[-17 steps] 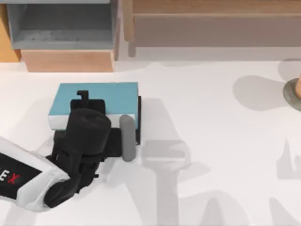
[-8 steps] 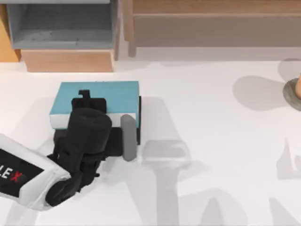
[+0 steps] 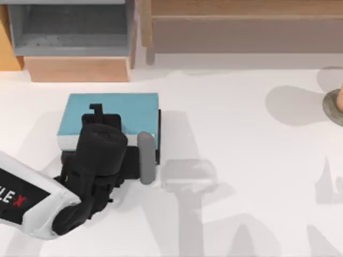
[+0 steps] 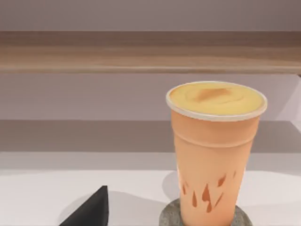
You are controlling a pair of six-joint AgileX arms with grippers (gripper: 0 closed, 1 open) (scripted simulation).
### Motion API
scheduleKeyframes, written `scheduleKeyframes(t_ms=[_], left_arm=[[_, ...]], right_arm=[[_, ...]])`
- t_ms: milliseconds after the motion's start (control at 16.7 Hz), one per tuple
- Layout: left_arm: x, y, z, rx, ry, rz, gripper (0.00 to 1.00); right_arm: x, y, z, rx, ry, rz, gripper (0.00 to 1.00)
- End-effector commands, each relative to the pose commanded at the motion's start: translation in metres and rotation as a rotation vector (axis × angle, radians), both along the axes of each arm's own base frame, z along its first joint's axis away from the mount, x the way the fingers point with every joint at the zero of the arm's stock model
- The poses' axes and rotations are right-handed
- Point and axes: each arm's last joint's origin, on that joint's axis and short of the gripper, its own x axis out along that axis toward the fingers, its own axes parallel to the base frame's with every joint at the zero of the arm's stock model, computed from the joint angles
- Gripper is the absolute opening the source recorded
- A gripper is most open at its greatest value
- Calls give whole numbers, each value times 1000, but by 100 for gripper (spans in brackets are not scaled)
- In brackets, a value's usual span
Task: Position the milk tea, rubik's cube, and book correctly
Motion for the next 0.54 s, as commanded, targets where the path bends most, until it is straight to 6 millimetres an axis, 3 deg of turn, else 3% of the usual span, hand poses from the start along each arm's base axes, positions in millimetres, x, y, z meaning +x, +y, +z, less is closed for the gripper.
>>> scheduleKeyframes(t_ms=[180,540], left_arm=[[0,0,0,0,0,0,98],[0,0,0,0,0,0,100]], right_arm=[[0,0,0,0,0,0,100],[0,0,0,0,0,0,100]])
